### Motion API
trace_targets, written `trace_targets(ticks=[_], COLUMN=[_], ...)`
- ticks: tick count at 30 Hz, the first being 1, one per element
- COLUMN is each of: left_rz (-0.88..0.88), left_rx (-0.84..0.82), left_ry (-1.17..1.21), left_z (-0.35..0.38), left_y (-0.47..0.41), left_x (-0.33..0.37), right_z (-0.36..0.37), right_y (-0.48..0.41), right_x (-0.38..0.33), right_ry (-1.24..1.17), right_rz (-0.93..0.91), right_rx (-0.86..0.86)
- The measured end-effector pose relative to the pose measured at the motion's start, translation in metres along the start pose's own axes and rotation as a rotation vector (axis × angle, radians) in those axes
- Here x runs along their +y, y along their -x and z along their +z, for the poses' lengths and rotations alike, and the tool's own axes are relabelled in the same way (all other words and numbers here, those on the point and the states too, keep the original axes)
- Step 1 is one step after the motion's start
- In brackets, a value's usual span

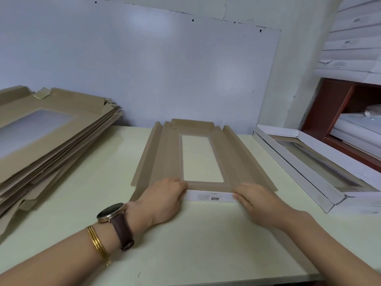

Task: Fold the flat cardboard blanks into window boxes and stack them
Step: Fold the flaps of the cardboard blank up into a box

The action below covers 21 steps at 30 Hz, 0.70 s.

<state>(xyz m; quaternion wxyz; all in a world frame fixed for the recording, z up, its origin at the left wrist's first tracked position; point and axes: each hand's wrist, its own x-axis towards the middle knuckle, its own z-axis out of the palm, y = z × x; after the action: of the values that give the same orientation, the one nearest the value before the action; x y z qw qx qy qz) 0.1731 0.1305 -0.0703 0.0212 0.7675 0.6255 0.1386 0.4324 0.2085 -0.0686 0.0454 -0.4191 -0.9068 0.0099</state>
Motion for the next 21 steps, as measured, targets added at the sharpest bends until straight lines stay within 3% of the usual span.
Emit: trace_targets(ticks=[4, 11, 16, 21], left_rz=[-0.080, 0.007, 0.062, 0.078], left_rx=[0.027, 0.089, 0.013, -0.075], left_ry=[0.060, -0.215, -0.151, -0.118], left_z=[0.005, 0.027, 0.041, 0.040], left_y=[-0.012, -0.021, -0.026, -0.029], left_x=[-0.002, 0.001, 0.008, 0.004], right_z=[-0.003, 0.007, 0.030, 0.034], right_y=[-0.021, -0.035, -0.039, -0.048], right_x=[0.003, -0.033, -0.064, -0.069], right_ry=[-0.013, 0.324, 0.175, -0.162], right_rz=[0.079, 0.146, 0.123, 0.044], right_rx=[-0.044, -0.045, -0.054, -0.179])
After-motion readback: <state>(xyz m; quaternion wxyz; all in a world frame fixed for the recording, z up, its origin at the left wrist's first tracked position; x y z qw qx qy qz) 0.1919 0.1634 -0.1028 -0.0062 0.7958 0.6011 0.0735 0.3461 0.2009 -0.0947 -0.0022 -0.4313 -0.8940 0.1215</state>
